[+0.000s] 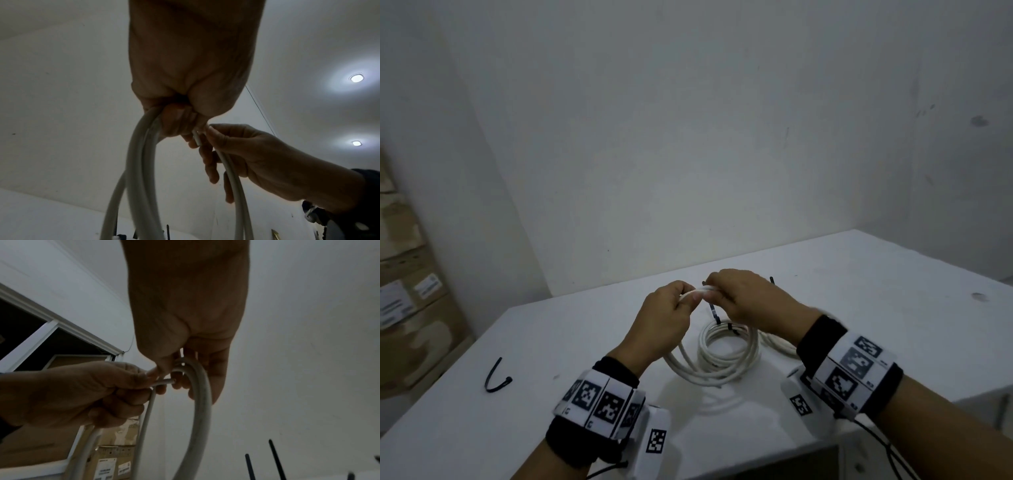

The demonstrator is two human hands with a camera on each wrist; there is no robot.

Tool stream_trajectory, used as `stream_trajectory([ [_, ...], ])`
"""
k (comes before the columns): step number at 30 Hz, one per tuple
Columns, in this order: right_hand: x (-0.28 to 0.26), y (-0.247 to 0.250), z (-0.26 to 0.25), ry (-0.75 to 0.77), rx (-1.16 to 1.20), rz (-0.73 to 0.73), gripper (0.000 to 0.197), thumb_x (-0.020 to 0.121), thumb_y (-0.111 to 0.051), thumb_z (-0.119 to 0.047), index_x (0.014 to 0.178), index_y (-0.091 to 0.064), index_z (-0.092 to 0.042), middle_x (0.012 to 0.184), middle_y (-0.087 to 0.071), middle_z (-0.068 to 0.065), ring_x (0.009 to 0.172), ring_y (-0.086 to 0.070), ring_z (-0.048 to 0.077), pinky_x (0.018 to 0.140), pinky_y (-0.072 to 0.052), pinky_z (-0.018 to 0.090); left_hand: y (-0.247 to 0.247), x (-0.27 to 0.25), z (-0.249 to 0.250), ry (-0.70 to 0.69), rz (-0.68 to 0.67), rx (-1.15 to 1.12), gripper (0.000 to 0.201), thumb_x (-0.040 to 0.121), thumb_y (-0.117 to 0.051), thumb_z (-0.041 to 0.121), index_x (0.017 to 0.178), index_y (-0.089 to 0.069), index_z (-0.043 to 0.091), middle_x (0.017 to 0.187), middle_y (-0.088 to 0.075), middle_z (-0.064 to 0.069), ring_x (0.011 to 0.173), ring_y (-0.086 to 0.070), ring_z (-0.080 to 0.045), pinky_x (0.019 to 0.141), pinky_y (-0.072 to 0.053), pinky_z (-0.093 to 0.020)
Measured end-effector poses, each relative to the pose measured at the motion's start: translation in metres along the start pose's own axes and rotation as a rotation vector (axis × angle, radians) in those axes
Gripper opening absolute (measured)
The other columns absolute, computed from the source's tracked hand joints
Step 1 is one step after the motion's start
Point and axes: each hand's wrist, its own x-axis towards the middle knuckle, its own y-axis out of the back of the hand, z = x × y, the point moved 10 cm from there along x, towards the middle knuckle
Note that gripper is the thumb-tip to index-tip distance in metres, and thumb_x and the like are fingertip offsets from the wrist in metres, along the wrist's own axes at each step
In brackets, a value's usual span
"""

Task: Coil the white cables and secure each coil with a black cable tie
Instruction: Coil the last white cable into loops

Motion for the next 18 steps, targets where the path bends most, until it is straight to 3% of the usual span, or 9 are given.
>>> stream_trajectory([
  [4, 0.003, -0.01, 0.001, -0.064, 0.196, -0.181, 0.018, 0.097, -0.046, -0.034, 0.092, -0.049, -0.017, 0.085, -0.056, 0.0, 0.077, -0.051, 0.018, 0.066, -0.039, 0.029, -0.006, 0.001, -0.008, 0.082, -0.074, -0.115, 0.026, 0.096, -0.051, 0.035, 0.089, -0.063, 0.014, 0.057, -0.047, 0.004, 0.044, -0.036, -0.007, 0.046, -0.032, -0.022],
  [7, 0.005, -0.011, 0.001, -0.069, 0.163, -0.198, 0.026, 0.098, -0.041, -0.036, 0.079, -0.046, -0.02, 0.078, -0.051, -0.003, 0.075, -0.048, 0.017, 0.063, -0.035, 0.027, -0.011, 0.0, -0.013, 0.145, -0.105, -0.213, 0.025, 0.096, -0.051, 0.031, 0.087, -0.064, 0.012, 0.054, -0.044, 0.005, 0.041, -0.034, -0.006, 0.044, -0.031, -0.021],
  [10, 0.004, -0.011, 0.004, -0.074, 0.092, -0.16, 0.023, 0.1, -0.038, -0.031, 0.082, -0.043, -0.018, 0.082, -0.055, 0.005, 0.076, -0.048, 0.021, 0.059, -0.034, 0.028, -0.01, -0.001, -0.012, 0.135, -0.105, -0.189, 0.026, 0.097, -0.05, 0.031, 0.088, -0.065, 0.013, 0.056, -0.045, 0.002, 0.042, -0.037, -0.008, 0.045, -0.033, -0.022],
  [12, 0.003, -0.009, 0.005, -0.074, 0.118, -0.118, 0.022, 0.1, -0.038, -0.032, 0.086, -0.044, -0.017, 0.086, -0.058, 0.009, 0.076, -0.049, 0.022, 0.062, -0.035, 0.03, -0.006, 0.0, -0.009, 0.089, -0.091, -0.053, 0.03, 0.097, -0.048, 0.037, 0.088, -0.067, 0.016, 0.059, -0.048, 0.0, 0.048, -0.042, -0.01, 0.049, -0.036, -0.019],
  [15, 0.004, -0.004, 0.003, -0.062, 0.148, -0.088, 0.024, 0.1, -0.038, -0.033, 0.089, -0.05, -0.014, 0.083, -0.056, 0.004, 0.075, -0.049, 0.021, 0.065, -0.036, 0.031, 0.002, 0.001, -0.001, -0.004, -0.045, 0.1, 0.032, 0.097, -0.046, 0.039, 0.085, -0.065, 0.017, 0.081, -0.049, 0.0, 0.071, -0.047, -0.007, 0.062, -0.035, -0.012],
  [16, 0.005, -0.002, 0.002, -0.059, 0.157, -0.079, 0.025, 0.1, -0.039, -0.033, 0.092, -0.052, -0.013, 0.082, -0.056, 0.004, 0.075, -0.049, 0.021, 0.065, -0.036, 0.031, 0.001, 0.001, -0.002, -0.005, -0.054, 0.039, 0.031, 0.097, -0.045, 0.038, 0.084, -0.063, 0.016, 0.084, -0.051, 0.001, 0.074, -0.049, -0.007, 0.065, -0.038, -0.014],
  [18, 0.008, 0.001, 0.0, -0.044, 0.148, -0.071, 0.025, 0.099, -0.041, -0.031, 0.098, -0.055, -0.01, 0.08, -0.055, 0.003, 0.075, -0.049, 0.02, 0.064, -0.036, 0.03, -0.009, -0.003, -0.007, 0.076, -0.136, -0.302, 0.031, 0.097, -0.047, 0.035, 0.085, -0.056, 0.008, 0.069, -0.057, -0.001, 0.062, -0.055, -0.015, 0.062, -0.047, -0.028],
])
